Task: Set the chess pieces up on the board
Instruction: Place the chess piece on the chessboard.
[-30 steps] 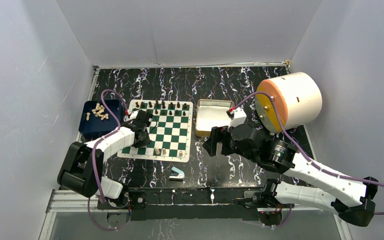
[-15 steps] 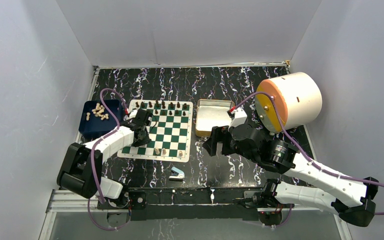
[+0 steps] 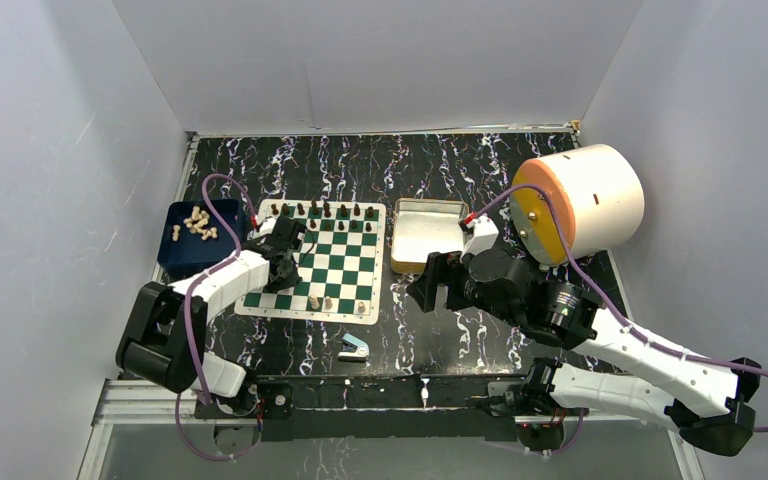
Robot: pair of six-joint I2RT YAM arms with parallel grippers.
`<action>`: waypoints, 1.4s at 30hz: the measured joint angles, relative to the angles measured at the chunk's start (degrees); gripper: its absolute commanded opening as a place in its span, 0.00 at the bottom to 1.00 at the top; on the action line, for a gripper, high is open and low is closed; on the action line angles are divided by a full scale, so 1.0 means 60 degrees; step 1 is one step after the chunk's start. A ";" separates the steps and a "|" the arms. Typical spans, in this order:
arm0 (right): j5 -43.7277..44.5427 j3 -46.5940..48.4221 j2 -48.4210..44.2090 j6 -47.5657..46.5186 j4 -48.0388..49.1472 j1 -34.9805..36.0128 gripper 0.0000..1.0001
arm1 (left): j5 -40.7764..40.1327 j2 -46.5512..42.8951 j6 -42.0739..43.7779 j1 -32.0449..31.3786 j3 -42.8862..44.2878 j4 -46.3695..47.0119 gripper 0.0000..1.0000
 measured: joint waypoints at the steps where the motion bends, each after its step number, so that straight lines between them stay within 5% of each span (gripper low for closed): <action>1: 0.0000 0.0000 -0.0011 0.0000 -0.0004 0.0000 0.99 | -0.0018 0.0066 0.0022 0.0000 0.0015 0.0007 0.22; 26: -0.0004 0.0000 0.0011 -0.0004 -0.0011 0.0000 0.99 | 0.0087 0.0095 0.0080 0.0000 0.0091 -0.0044 0.30; 36: -0.0007 0.0000 0.0029 -0.0015 0.0018 0.0000 0.99 | 0.0171 -0.0474 -0.0015 0.0000 0.1439 -0.1198 0.34; 42: -0.0033 0.0000 0.0033 -0.0011 0.0015 0.0000 0.99 | -0.0317 -0.0539 -0.0732 0.0022 0.1920 -0.2095 0.23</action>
